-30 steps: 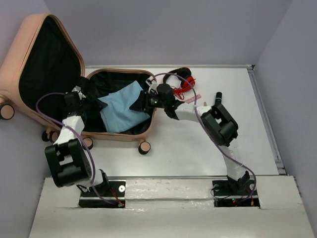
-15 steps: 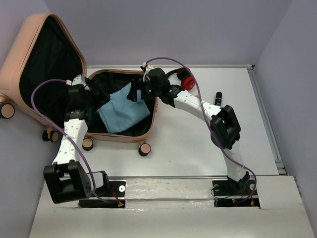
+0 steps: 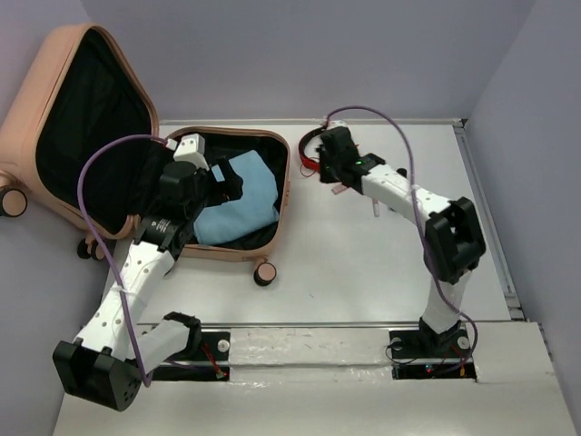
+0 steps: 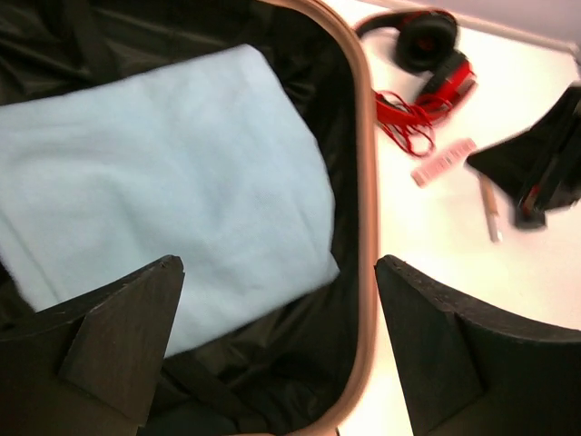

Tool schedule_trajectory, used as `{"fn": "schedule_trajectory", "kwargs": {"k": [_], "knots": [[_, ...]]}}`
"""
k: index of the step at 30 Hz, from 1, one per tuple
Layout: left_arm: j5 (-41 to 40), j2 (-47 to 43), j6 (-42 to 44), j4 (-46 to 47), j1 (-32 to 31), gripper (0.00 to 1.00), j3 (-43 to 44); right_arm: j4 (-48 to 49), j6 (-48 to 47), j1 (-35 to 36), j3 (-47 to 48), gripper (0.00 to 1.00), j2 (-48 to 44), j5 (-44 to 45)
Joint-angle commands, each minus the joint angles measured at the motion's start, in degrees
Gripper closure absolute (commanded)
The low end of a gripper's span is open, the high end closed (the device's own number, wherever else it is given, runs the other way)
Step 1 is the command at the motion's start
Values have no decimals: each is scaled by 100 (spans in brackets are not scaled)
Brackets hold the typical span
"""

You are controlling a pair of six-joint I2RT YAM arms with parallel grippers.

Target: Pack the luggage

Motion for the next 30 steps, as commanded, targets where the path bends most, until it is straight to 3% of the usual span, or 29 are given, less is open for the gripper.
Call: {"fn": "schedule_trajectory", "kwargs": {"k": [1, 3, 6, 8, 14, 20, 22, 25, 26, 30], "knots": [[502, -579, 252, 148, -415, 1, -466, 198, 274, -1630, -1276, 85, -1208, 513], [740, -895, 384, 262, -565, 1, -687, 321, 364, -2449, -1867, 53, -1447, 460], [969, -1291, 515, 411, -697, 1, -1196, 339, 215, -3006, -2003, 13, -1370, 521], [1013, -1415, 594, 377, -750, 1, -1259, 348, 136, -3209, -1915, 9, -1080, 285], [1171, -1636, 709, 473, -777, 1, -1250, 348, -32, -3500, -1231, 14, 0, -629], [1374, -1618, 709, 473, -777, 1, -1250, 488, 38, -3500, -1159, 18, 221, -789], [1426, -1609, 718, 473, -777, 1, -1259, 480, 3, -3500, -1098, 27, 362, -771], [1426, -1601, 709, 456, -777, 1, -1250, 462, 3, -3500, -1141, 51, 442, -666], [1418, -1609, 718, 447, -777, 1, -1250, 514, 21, -3500, -1185, 67, 389, -518], [1374, -1644, 700, 438, -777, 1, -1241, 681, -127, -3413, -1335, 82, -347, -384]]}}
